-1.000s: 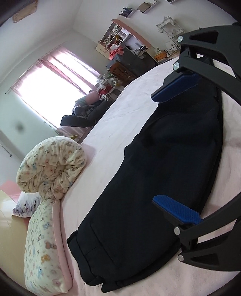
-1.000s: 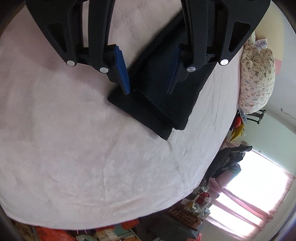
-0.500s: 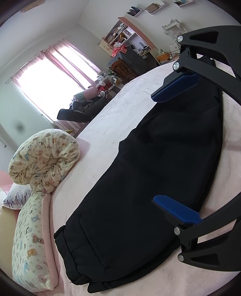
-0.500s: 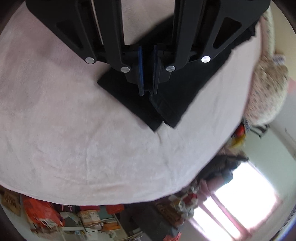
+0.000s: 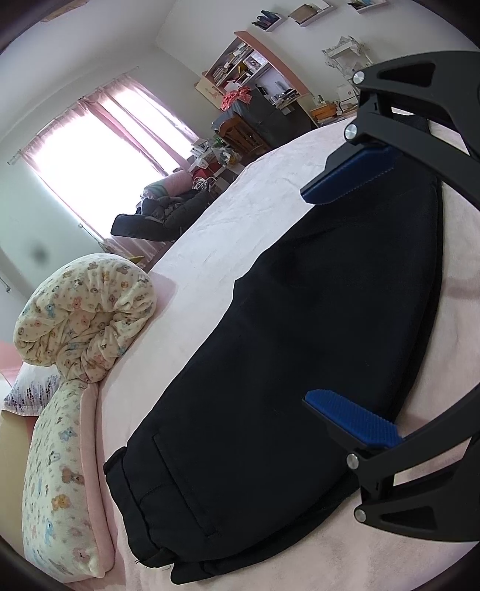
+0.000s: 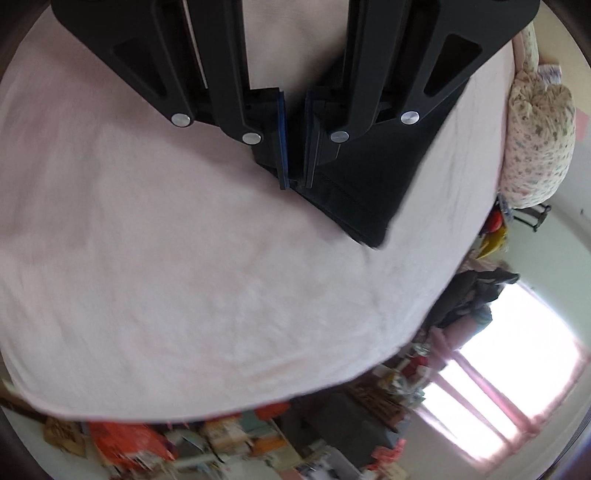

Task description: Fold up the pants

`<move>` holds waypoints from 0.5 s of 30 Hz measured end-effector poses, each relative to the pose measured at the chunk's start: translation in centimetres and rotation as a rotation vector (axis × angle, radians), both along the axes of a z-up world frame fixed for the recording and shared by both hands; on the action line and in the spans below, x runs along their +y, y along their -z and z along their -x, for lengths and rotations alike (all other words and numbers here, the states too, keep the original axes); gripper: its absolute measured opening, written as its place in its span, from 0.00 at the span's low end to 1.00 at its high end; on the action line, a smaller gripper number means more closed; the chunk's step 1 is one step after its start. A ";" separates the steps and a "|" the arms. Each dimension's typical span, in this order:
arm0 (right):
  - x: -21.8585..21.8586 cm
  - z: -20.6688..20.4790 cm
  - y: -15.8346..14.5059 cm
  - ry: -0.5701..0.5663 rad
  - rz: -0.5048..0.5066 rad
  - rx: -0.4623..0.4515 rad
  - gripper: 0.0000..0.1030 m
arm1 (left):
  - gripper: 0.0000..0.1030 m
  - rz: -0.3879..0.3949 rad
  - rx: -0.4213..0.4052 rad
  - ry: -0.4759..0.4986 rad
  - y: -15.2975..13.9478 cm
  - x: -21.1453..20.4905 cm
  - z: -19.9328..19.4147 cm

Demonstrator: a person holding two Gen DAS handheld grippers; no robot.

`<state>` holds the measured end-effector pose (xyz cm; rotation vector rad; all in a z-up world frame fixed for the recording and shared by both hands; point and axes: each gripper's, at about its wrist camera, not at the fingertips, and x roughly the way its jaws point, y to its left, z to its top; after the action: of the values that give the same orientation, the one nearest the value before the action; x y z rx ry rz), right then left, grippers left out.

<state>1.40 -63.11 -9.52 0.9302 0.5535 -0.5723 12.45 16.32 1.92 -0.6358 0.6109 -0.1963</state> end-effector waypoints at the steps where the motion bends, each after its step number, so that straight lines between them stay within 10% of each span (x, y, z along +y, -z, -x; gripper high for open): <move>1: 0.0 0.0 0.6 -0.002 -0.013 0.006 0.07 | 0.98 0.001 0.002 0.000 0.0 0.0 0.0; 5: -0.2 -0.4 0.0 -0.042 -0.010 0.026 0.24 | 0.98 0.014 0.010 0.000 0.2 0.1 -0.1; 7: -0.3 0.5 -0.7 -0.029 -0.025 0.017 0.69 | 0.98 0.013 0.012 0.001 0.2 0.0 -0.1; 15: -1.5 3.3 -0.2 0.010 -0.132 -0.072 0.68 | 0.98 0.019 0.025 0.012 0.3 -0.2 -0.1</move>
<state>-1.92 -64.60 -9.28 1.0748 0.5270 -0.5143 12.57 16.15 1.66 -0.6543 0.6377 -0.2060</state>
